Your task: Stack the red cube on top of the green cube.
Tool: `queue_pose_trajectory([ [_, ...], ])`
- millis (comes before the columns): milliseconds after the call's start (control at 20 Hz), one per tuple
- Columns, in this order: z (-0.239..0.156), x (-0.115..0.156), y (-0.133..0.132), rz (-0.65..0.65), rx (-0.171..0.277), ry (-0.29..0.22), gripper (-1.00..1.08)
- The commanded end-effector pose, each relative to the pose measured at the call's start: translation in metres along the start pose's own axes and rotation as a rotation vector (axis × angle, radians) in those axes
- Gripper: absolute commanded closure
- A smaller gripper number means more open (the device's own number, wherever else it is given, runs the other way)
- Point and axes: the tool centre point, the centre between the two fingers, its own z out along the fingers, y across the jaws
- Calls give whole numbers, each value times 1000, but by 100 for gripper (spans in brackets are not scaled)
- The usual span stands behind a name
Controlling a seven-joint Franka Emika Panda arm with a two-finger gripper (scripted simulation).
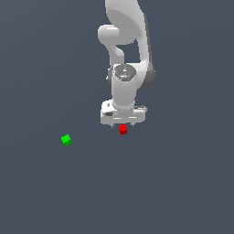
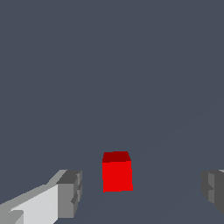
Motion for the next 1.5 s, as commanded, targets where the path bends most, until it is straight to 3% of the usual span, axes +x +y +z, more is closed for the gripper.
queue_pose_trajectory([
  [0, 14, -11, -4, -15, -2, -1, -92],
  [500, 51, -40, -13, -54, -7, -3, -92],
  [950, 58, -42, -13, -56, -7, -4, -92],
  [1450, 99, -43, -13, -57, -8, -3, -92],
])
